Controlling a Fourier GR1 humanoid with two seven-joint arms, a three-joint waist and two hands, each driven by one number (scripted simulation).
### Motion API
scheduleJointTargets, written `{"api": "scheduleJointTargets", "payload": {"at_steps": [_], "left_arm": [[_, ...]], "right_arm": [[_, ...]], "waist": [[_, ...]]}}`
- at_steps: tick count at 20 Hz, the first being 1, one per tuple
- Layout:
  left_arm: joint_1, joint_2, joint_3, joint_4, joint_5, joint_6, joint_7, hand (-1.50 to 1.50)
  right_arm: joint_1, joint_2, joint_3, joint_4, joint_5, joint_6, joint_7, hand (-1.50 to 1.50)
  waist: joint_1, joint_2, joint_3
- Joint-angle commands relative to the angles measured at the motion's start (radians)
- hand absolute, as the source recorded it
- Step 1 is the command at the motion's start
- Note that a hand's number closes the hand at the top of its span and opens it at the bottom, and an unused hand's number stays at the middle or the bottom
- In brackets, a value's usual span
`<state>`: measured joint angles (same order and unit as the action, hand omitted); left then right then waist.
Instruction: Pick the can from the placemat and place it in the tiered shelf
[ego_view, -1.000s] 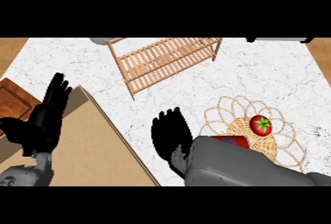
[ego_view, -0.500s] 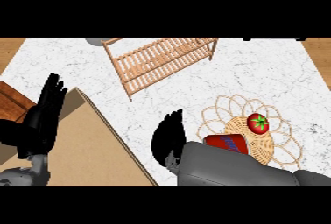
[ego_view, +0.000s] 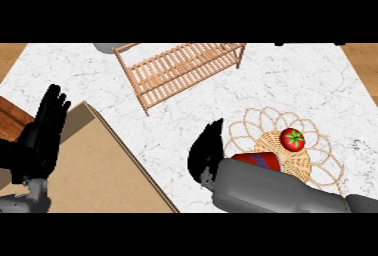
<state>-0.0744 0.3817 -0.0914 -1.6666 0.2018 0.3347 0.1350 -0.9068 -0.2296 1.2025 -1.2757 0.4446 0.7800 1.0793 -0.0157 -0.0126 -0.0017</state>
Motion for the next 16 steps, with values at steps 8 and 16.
{"api": "scheduleJointTargets", "payload": {"at_steps": [8, 16], "left_arm": [[0.020, -0.022, 0.014, 0.025, 0.006, -0.039, -0.041, 0.00], [0.050, -0.031, -0.007, -0.093, -0.041, -0.009, 0.040, 0.00]], "right_arm": [[0.100, -0.076, -0.084, -0.127, 0.078, 0.175, 0.196, -1.50], [0.205, -0.129, -0.137, -0.195, 0.209, 0.181, 0.104, -1.50]], "waist": [[-0.001, 0.005, 0.000], [0.013, 0.008, 0.002]]}}
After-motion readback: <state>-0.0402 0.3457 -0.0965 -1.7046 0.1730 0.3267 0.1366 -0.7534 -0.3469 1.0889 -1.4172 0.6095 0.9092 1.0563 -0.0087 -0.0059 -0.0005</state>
